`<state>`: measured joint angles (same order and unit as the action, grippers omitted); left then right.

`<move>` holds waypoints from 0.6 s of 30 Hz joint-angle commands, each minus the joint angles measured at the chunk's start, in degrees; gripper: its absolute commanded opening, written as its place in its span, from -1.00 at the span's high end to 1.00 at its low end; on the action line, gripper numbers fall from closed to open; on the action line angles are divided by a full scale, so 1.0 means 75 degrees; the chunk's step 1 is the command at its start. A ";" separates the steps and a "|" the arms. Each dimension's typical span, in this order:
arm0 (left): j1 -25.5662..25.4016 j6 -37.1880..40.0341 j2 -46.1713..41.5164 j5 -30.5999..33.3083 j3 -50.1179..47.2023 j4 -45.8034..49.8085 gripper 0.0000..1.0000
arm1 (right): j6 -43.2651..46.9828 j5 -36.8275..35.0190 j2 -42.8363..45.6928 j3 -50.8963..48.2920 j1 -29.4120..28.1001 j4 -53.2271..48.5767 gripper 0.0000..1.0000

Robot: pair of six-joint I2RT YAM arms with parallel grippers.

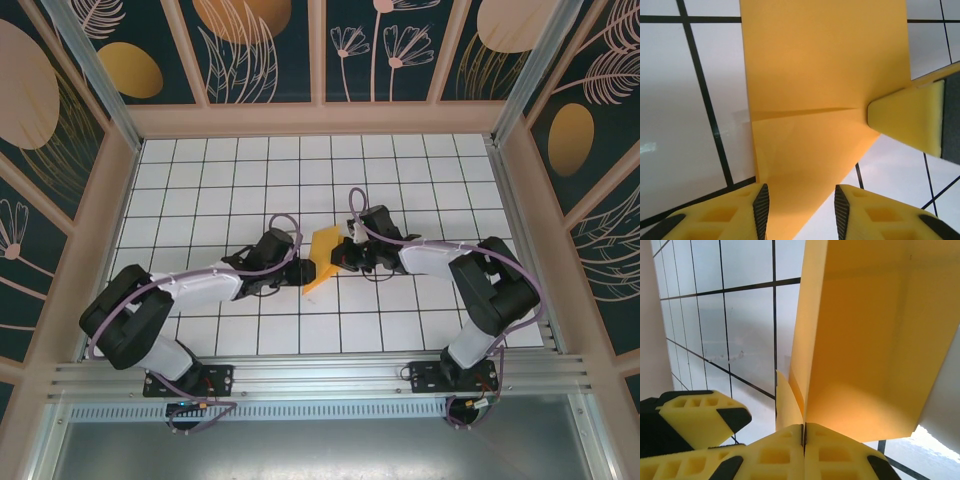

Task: Fold a paper plane with a square sheet of paper (pick it up from the middle)
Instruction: Fourth fold the wing at the center of the table.

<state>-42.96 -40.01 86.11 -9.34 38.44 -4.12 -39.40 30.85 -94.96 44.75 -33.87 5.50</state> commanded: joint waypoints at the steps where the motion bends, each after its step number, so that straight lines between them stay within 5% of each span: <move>1: -0.0296 0.0353 -0.0257 0.0430 -0.0171 0.0001 0.13 | -0.0207 -0.0201 0.0078 0.0225 -0.0083 -0.0216 0.88; 18: -0.1474 0.0985 0.0818 0.2811 0.1102 0.1361 0.16 | -0.0314 -0.0235 0.0045 0.0472 -0.0207 -0.0405 0.87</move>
<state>-53.28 -34.00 90.74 6.92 44.45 3.18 -41.06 29.58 -94.96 46.50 -34.79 3.57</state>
